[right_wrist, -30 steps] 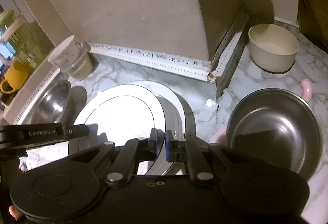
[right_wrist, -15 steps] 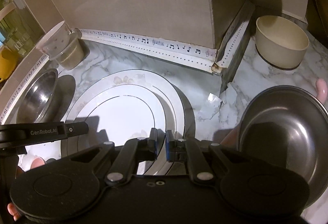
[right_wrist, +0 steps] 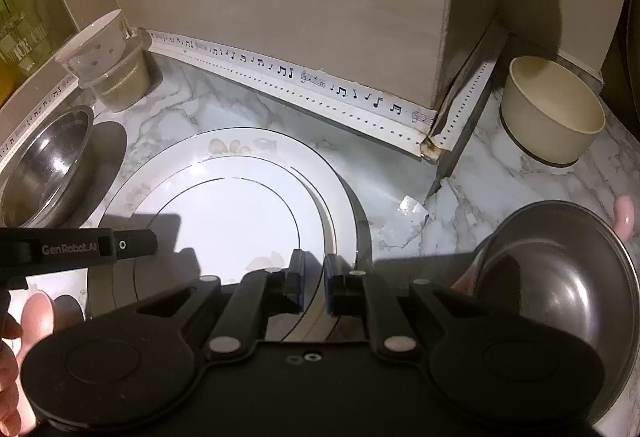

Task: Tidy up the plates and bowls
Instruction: 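Lower the small plate onto the large white plate and open both grippers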

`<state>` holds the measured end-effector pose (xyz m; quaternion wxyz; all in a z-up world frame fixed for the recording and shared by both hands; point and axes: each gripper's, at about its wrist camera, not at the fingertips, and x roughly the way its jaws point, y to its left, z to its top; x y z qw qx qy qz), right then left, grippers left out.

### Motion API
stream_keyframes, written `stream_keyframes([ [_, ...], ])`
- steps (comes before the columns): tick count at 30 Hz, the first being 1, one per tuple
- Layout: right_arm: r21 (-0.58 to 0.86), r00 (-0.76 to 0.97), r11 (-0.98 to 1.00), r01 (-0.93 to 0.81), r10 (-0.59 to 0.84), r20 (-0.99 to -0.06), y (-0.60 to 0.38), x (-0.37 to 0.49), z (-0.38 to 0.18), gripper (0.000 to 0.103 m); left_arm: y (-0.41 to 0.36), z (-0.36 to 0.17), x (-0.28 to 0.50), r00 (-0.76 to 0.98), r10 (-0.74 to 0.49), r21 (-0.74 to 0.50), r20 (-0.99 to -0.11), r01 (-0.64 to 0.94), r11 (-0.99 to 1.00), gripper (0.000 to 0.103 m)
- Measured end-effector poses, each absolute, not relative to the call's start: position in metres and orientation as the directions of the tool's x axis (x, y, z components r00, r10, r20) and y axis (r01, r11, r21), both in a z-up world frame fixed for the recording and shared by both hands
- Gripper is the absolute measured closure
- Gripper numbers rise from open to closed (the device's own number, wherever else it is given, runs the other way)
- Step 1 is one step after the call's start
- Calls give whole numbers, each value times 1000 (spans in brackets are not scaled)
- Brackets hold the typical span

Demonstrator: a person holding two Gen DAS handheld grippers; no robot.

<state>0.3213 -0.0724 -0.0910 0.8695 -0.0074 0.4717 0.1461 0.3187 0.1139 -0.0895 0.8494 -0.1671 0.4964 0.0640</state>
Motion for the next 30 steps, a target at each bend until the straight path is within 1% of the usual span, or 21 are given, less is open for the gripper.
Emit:
stream_keyframes([
  [7,119,497,952,-283,252,-830,-70,326,-94,93,119,-88,318,492,-73,-238,-868,-281,930,82],
  [9,94,502,951,-295,238,-831,-68,325,-95,98,121,-87,317,491,-82,-247,-867,-282,927,82],
  [17,77,505,945,-317,237,-830,-64,327,-95,98,123,-86,314,490,-92,-254,-867,-275,927,82],
  [21,64,496,939,-337,235,-836,-61,327,-96,93,126,-82,311,488,-93,-255,-868,-278,926,82],
  [23,58,493,937,-346,234,-838,-59,326,-96,90,124,-78,309,495,-80,-237,-865,-263,935,82],
  [30,107,463,927,-360,277,-842,-63,319,-88,85,117,-61,299,531,-80,-226,-843,-215,950,82],
])
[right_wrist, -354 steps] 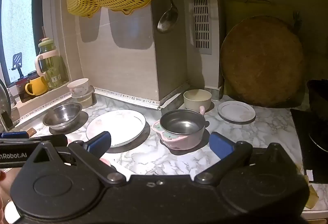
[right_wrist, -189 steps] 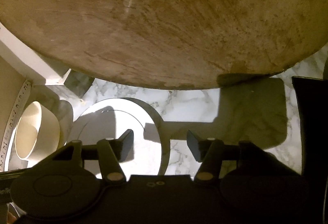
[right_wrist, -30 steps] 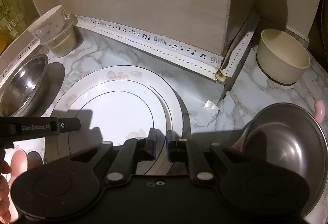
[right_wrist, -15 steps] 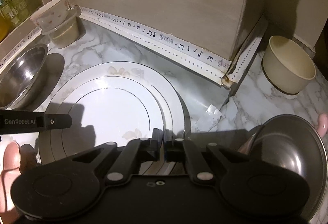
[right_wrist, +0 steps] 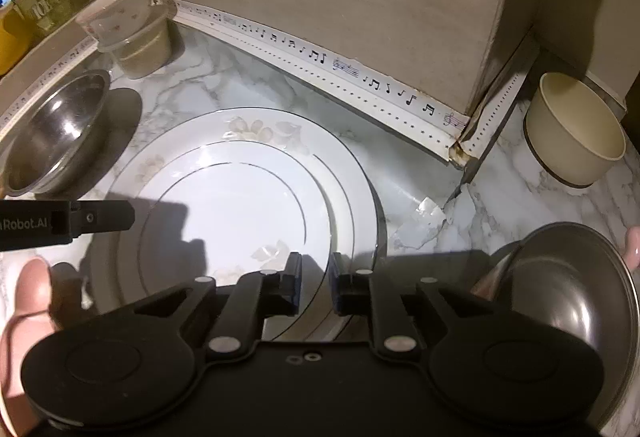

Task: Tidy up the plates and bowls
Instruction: 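Lower the small plate onto the large white plate and open both grippers, then move both grippers to the pink bear plate and grasp its rim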

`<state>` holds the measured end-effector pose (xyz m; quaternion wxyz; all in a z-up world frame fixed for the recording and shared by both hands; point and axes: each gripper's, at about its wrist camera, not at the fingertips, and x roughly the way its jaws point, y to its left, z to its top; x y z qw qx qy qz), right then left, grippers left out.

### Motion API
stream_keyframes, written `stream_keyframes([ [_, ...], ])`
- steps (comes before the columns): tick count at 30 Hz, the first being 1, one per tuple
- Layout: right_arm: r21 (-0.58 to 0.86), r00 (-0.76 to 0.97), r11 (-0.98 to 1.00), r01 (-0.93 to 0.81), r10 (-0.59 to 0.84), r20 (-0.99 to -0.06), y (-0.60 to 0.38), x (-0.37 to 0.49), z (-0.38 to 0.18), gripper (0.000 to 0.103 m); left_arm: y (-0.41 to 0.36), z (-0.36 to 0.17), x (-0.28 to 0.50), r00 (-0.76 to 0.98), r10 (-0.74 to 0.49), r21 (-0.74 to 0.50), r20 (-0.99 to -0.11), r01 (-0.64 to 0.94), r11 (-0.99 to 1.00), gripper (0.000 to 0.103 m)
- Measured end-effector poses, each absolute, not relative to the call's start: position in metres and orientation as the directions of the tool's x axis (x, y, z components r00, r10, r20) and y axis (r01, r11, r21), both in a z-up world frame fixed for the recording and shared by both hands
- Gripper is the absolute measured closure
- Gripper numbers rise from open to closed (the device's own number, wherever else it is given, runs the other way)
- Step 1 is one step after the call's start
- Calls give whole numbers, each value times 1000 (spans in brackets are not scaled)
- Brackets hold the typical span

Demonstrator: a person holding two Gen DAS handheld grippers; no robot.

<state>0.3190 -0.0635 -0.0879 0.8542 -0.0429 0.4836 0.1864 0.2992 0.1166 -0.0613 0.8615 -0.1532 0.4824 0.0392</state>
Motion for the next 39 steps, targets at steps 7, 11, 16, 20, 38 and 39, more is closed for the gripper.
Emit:
stream_keyframes([
  [7,131,476,900,-416,338,-812,-68,295,-61,75,103,-41,282,574,-70,-196,-816,-161,967,82],
  [11,146,482,885,-442,371,-794,-71,281,-47,71,97,-31,270,585,-73,-194,-807,-147,970,82],
  [16,162,488,870,-466,405,-773,-76,264,-30,67,90,-17,252,600,-74,-183,-797,-122,976,82],
  [20,165,496,862,-480,422,-759,-78,251,-21,64,85,-9,240,613,-75,-179,-787,-111,978,73],
  [38,176,447,818,-547,463,-765,-85,198,-26,27,105,1,176,644,8,-107,-765,-140,984,30],
  [39,175,442,816,-552,464,-768,-84,195,-28,22,109,0,172,641,16,-104,-767,-149,983,26],
])
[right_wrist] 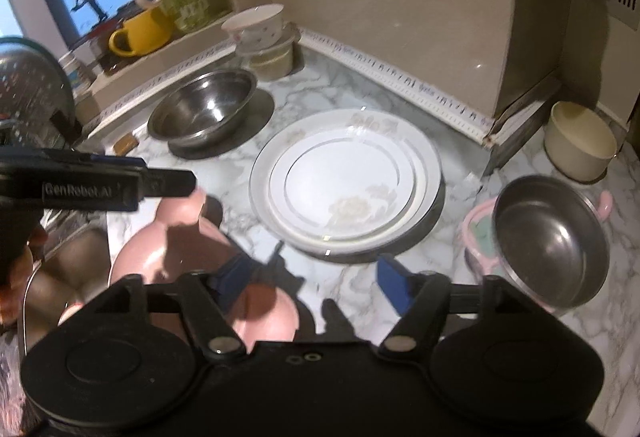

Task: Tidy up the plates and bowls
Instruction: 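Move both grippers to the pink bear plate and grasp its rim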

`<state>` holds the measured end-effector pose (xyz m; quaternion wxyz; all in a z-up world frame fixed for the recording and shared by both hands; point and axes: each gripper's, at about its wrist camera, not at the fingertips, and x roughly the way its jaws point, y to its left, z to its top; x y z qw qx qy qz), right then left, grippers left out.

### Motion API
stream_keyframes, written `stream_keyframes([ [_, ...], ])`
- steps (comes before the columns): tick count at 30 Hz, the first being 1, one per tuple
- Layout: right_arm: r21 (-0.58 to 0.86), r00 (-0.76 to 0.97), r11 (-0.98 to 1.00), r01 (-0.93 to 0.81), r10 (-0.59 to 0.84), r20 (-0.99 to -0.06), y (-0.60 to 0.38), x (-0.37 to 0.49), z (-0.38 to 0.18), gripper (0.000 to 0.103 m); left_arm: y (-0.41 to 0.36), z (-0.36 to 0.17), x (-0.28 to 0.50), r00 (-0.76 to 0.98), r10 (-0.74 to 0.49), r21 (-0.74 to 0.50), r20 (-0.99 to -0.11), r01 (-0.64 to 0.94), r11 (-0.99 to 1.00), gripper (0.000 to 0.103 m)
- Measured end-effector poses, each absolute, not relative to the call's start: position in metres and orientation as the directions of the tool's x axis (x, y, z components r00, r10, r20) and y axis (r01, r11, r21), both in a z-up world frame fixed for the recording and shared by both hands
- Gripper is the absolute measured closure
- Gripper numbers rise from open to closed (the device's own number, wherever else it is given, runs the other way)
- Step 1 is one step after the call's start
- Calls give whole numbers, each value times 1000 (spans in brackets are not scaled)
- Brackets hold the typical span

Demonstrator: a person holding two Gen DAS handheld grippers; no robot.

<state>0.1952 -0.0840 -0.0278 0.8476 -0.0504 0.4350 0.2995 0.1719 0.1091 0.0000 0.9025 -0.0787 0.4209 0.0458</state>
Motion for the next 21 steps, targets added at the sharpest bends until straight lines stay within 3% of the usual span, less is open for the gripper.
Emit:
stream_keyframes([
  [5,165,423,802,-575,464,-778,-79,182,-37,14,129,-9,157,631,46,-94,-774,-187,978,25],
  [11,174,397,801,-573,456,-796,-79,174,-51,10,148,-30,140,614,69,-89,-786,-223,971,25],
  [16,204,377,831,-517,435,-818,-81,177,-65,10,165,-52,131,576,81,-91,-813,-264,960,25],
  [21,223,334,841,-492,419,-844,-79,179,-80,21,176,-67,122,547,107,-69,-830,-291,954,25],
])
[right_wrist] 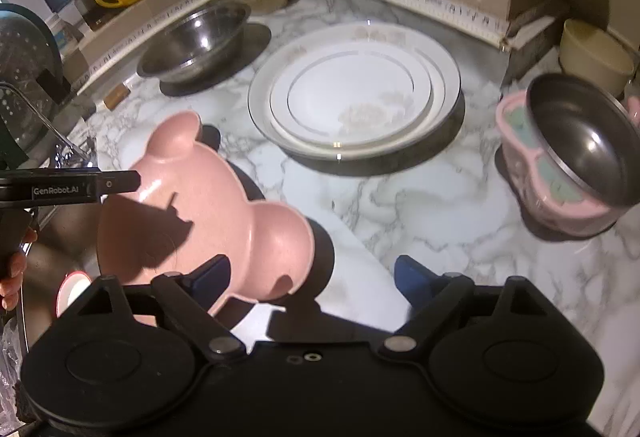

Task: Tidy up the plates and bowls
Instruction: 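Move both grippers to the pink bear plate and grasp its rim, then lift the pink bear plate and carry it over the stacked white plates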

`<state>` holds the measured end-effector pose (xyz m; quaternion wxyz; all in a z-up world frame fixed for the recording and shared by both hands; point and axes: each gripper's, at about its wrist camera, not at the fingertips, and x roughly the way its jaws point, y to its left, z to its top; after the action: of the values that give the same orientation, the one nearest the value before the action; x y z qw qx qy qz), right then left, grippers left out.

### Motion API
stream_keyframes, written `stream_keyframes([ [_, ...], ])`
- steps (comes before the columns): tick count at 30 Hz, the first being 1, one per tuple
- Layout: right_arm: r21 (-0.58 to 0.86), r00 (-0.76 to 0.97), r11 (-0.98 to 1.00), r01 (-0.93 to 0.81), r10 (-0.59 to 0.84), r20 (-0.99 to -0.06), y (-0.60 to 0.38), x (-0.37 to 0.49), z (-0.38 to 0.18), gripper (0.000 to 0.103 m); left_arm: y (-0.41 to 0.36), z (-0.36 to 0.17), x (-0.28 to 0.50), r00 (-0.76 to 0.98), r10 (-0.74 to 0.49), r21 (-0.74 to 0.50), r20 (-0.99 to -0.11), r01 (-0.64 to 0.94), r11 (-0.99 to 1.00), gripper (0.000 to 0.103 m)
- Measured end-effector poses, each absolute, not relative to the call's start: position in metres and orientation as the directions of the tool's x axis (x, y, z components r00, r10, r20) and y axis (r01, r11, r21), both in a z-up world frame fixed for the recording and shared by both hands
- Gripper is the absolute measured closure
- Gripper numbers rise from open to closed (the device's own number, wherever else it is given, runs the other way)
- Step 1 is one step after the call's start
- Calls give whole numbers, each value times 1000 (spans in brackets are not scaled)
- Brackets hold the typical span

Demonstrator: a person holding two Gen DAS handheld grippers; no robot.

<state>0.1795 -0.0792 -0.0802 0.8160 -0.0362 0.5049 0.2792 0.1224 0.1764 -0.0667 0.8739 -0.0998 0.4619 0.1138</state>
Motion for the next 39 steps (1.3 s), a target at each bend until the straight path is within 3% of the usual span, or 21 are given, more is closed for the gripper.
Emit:
stream_keyframes([
  [9,209,303,830,-518,406,-862,-69,173,-91,36,181,-84,117,528,98,-59,-844,-272,960,27],
  [10,211,302,828,-519,409,-861,-68,174,-91,38,180,-85,117,527,91,-62,-845,-267,962,35],
  [13,214,303,824,-524,415,-858,-65,174,-90,43,181,-89,117,516,67,-82,-854,-261,962,46],
  [16,212,302,824,-525,413,-859,-64,175,-90,57,183,-90,117,514,58,-94,-856,-264,960,60],
  [25,219,310,833,-509,414,-856,-65,178,-90,86,184,-90,117,502,60,-88,-863,-266,960,73],
  [30,186,341,846,-500,390,-855,-66,176,-90,90,185,-90,115,497,64,-83,-866,-268,960,82],
  [39,142,385,846,-515,376,-843,-65,178,-78,91,181,-83,115,518,61,-94,-853,-268,959,83],
])
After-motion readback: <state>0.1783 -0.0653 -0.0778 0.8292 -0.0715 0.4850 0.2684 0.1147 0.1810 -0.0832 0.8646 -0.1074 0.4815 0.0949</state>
